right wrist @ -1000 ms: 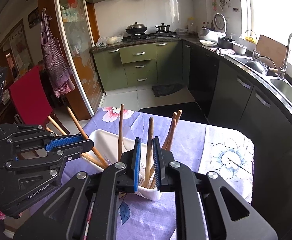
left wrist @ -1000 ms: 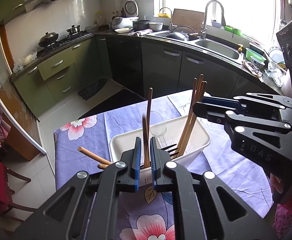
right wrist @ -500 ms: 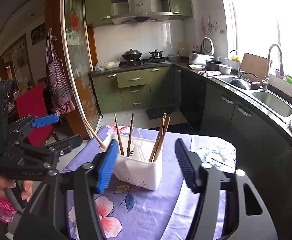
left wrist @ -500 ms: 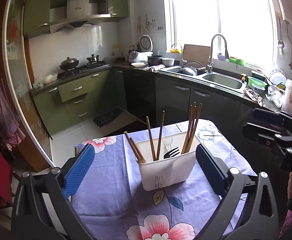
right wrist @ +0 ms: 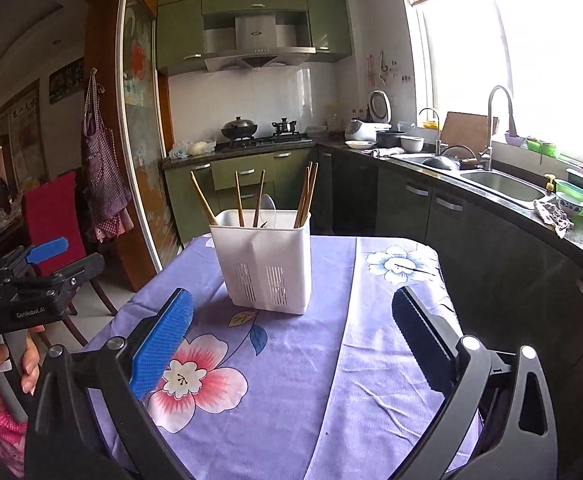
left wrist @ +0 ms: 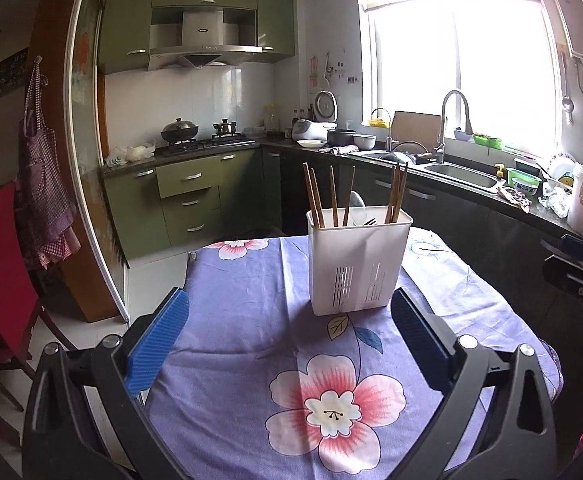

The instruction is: Organize utensils

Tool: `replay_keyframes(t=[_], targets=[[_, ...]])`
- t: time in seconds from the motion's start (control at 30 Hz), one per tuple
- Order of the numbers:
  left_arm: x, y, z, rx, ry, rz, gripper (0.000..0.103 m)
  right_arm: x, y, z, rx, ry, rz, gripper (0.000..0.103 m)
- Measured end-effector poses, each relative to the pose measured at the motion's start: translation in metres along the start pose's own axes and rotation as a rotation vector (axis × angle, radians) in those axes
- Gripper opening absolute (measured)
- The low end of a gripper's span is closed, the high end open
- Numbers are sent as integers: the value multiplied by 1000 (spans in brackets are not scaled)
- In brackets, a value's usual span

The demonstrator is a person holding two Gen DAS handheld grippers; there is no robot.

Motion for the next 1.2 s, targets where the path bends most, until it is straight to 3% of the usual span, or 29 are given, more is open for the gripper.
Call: replay_keyframes(t=[0.23, 0.47, 1.2], targets=[[-7, 13, 16, -24, 45, 30, 96, 1, 25, 12, 20, -12, 41, 98], [-7, 14, 27, -43, 63, 55, 96, 2, 21, 17, -13, -25, 47, 98], [-10, 16, 30, -46, 55, 35, 96, -11, 10, 13, -24, 1, 23, 98]])
Point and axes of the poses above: each gripper's, at about its wrist camera, not at the fingertips, and y roughly against the way its jaws point, x to its right, z to its underside, the point moved 9 cm from there along -y, roughly the way its jaws point, and after that the axes turned 6 degrees about -y, right-handed, at the moved point
